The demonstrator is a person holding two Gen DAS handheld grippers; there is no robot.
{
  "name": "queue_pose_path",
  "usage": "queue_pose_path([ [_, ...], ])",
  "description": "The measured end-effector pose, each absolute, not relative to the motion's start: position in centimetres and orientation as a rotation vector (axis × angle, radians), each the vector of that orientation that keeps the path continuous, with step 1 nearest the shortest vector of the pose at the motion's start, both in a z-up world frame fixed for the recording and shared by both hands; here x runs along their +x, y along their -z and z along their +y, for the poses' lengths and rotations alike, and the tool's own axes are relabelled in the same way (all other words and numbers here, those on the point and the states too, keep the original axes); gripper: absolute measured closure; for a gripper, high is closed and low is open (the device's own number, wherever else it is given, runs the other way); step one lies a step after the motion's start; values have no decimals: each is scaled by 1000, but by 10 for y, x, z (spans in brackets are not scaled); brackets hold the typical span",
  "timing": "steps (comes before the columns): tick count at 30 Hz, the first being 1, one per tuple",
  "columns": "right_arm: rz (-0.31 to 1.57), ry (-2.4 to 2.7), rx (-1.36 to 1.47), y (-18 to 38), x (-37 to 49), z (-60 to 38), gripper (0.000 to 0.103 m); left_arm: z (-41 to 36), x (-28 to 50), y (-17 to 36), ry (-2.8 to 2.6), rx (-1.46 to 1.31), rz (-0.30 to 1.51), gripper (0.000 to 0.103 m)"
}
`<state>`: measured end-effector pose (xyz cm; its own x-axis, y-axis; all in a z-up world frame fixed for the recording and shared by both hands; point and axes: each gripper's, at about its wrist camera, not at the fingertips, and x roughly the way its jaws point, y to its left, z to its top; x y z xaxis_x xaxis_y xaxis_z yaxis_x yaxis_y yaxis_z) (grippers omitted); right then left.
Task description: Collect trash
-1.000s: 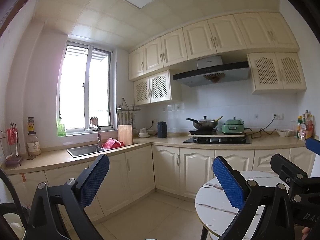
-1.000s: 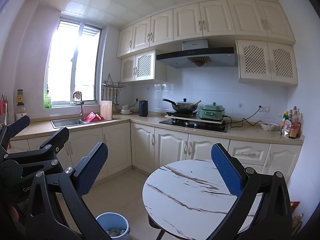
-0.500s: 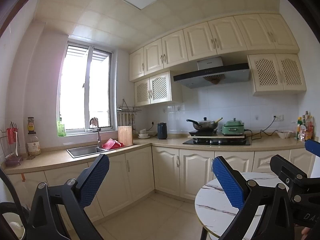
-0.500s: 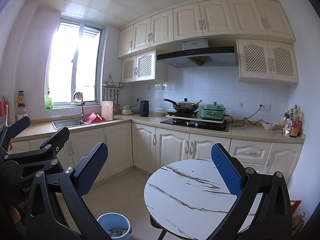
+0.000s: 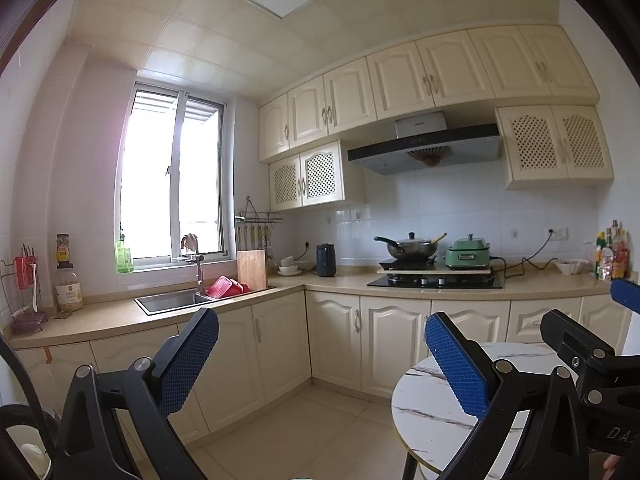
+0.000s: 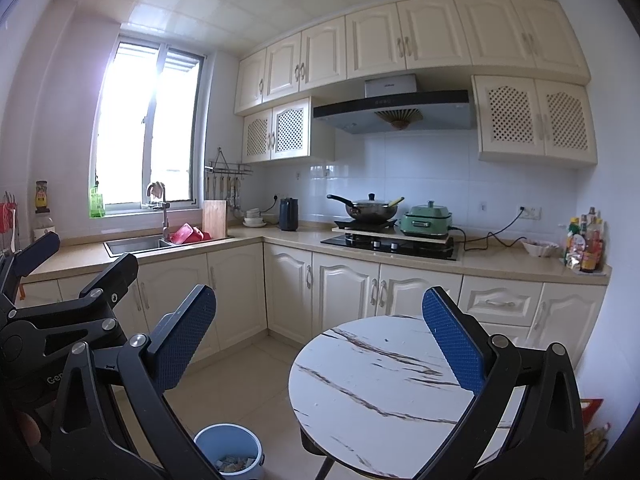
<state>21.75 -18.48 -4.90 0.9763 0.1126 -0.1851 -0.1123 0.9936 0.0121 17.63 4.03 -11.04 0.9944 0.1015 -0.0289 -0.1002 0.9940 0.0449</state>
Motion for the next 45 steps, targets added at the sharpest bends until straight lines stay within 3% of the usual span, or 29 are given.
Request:
queue_pose_path([
  [45, 211, -108, 30, 64, 224, -199, 0, 46, 201, 100, -89, 88, 40, 1],
])
